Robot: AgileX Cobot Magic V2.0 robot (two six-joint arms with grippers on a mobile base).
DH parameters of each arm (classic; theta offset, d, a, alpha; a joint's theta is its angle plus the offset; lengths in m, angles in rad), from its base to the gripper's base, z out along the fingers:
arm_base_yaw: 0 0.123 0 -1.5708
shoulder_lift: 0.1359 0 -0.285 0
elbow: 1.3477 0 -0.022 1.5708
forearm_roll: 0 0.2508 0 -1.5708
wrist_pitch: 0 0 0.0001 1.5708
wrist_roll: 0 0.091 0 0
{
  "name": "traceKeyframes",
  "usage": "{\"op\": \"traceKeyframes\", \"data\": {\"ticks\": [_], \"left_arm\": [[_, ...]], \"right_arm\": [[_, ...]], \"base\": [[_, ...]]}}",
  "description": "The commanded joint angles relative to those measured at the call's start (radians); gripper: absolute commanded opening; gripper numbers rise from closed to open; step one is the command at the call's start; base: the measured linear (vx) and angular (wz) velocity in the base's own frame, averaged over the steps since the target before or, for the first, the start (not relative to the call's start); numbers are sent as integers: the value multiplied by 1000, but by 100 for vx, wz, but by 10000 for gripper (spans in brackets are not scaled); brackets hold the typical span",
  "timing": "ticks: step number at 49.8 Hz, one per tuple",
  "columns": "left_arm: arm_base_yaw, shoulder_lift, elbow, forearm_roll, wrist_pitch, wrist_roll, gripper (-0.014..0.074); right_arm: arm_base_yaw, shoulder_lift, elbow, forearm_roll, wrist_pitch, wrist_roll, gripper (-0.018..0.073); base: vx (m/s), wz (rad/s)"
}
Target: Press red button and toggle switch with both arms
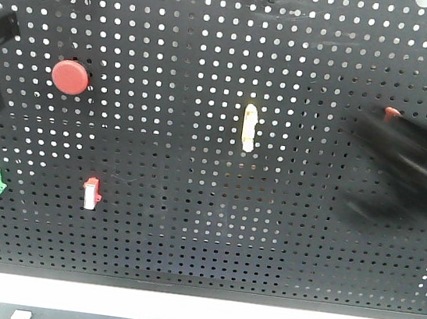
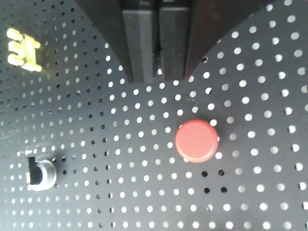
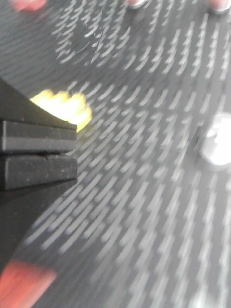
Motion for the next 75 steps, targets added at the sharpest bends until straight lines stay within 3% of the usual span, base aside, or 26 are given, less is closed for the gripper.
{"op": "traceKeyframes", "data": {"ticks": [1,17,31,66,75], "left_arm": [[1,-14,-26,-13,-52,-3,1],[1,-14,-26,-13,-51,-3,1],[1,-14,-26,-13,-51,-3,1],[1,-12,-26,-13,-51,-3,1],[1,-12,-26,-13,-53,-3,1]], "right_arm": [[29,57,-135,5,-65,-13,-3],[116,251,-439,13,54,28,-3],[114,322,-583,15,111,28,-3],[112,320,-622,12,140,-8,-3],[71,301,-622,16,133,-25,-3]], "base": [[0,0],[0,0],[0,0],[0,0],[0,0]]}}
